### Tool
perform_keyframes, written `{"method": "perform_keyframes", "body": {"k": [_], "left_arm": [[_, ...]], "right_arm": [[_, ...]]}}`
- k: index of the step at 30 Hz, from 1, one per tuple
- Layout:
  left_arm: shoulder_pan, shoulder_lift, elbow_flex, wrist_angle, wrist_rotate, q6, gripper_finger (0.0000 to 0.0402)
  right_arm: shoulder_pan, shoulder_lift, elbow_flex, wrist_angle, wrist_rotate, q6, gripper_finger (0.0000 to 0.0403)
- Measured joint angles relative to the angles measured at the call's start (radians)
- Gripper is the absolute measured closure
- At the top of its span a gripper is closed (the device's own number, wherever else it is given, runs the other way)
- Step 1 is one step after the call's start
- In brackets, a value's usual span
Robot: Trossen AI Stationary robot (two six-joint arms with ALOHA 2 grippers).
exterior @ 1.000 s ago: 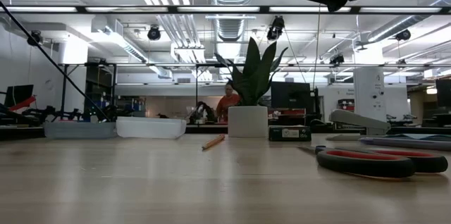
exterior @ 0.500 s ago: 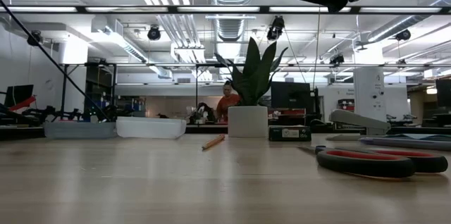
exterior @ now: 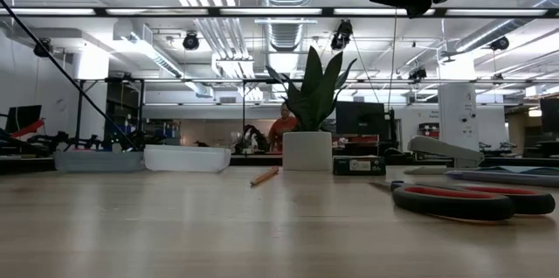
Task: Pack school essentials
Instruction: Put the light blue pen into the black supply box
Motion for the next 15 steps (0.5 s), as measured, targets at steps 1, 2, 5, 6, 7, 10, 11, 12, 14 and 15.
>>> {"method": "perform_keyframes", "body": {"k": [1, 2, 5, 6, 7, 10, 11, 12, 14, 15], "left_arm": [[0.000, -0.001, 0.000, 0.002, -0.004, 0.005, 0.0352], [0.000, 0.000, 0.000, 0.004, -0.010, 0.006, 0.0366], [0.000, 0.001, -0.001, 0.003, -0.027, 0.006, 0.0393], [0.001, 0.001, -0.001, 0.003, -0.030, 0.006, 0.0394], [0.004, -0.001, -0.001, 0.003, -0.030, 0.009, 0.0394], [0.008, -0.012, -0.001, 0.001, -0.041, 0.026, 0.0398], [0.010, -0.018, 0.001, -0.001, -0.051, 0.035, 0.0398], [0.011, -0.022, 0.007, -0.012, -0.067, 0.040, 0.0398], [0.014, -0.035, 0.015, -0.038, -0.128, 0.042, 0.0399], [0.018, -0.038, 0.019, -0.074, -0.187, 0.043, 0.0400]], "right_arm": [[0.000, 0.000, 0.000, -0.002, 0.000, 0.000, 0.0209], [0.000, 0.000, 0.000, -0.004, 0.000, 0.000, 0.0209], [0.000, 0.000, 0.000, -0.010, 0.000, 0.008, 0.0209], [0.000, 0.000, 0.000, -0.014, 0.000, 0.011, 0.0209], [0.000, 0.000, 0.000, -0.016, 0.000, 0.013, 0.0209], [0.000, 0.000, 0.000, -0.023, 0.000, 0.015, 0.0209], [0.000, 0.000, 0.000, -0.023, 0.000, 0.015, 0.0209], [0.000, 0.000, 0.000, -0.025, 0.000, 0.016, 0.0209], [0.000, 0.000, 0.000, -0.025, 0.000, 0.017, 0.0209], [0.000, 0.000, 0.000, -0.027, 0.000, 0.018, 0.0209]]}}
